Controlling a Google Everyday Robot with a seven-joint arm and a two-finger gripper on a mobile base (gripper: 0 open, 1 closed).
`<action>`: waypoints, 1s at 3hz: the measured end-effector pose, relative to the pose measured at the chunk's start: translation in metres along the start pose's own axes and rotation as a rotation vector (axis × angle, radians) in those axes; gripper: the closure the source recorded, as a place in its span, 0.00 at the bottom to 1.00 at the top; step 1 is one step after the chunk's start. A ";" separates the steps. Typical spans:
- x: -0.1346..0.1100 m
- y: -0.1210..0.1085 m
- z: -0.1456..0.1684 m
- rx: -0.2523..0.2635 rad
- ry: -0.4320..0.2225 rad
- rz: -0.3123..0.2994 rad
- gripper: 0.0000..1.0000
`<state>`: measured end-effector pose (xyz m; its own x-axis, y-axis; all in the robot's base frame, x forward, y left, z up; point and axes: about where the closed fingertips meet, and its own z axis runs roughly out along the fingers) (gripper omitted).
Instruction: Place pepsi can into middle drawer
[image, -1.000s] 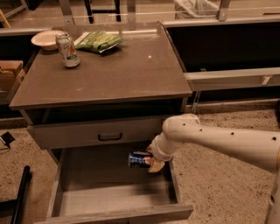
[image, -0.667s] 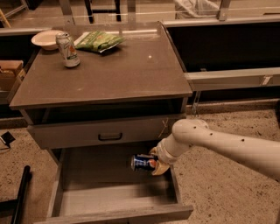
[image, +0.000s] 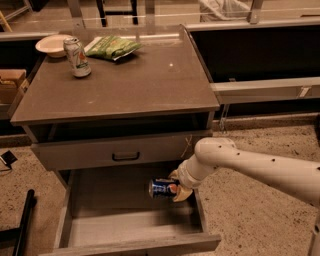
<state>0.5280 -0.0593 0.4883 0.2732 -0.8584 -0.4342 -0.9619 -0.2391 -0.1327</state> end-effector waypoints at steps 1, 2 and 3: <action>0.008 0.000 0.037 -0.026 0.014 -0.002 1.00; 0.004 0.002 0.072 -0.048 0.007 -0.026 1.00; 0.003 0.002 0.076 -0.053 0.005 -0.029 0.83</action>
Offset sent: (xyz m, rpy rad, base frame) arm 0.0008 0.0511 -0.0979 -0.0211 0.0321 0.0809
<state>0.5273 -0.0276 0.4188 0.3014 -0.8531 -0.4260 -0.9527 -0.2876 -0.0981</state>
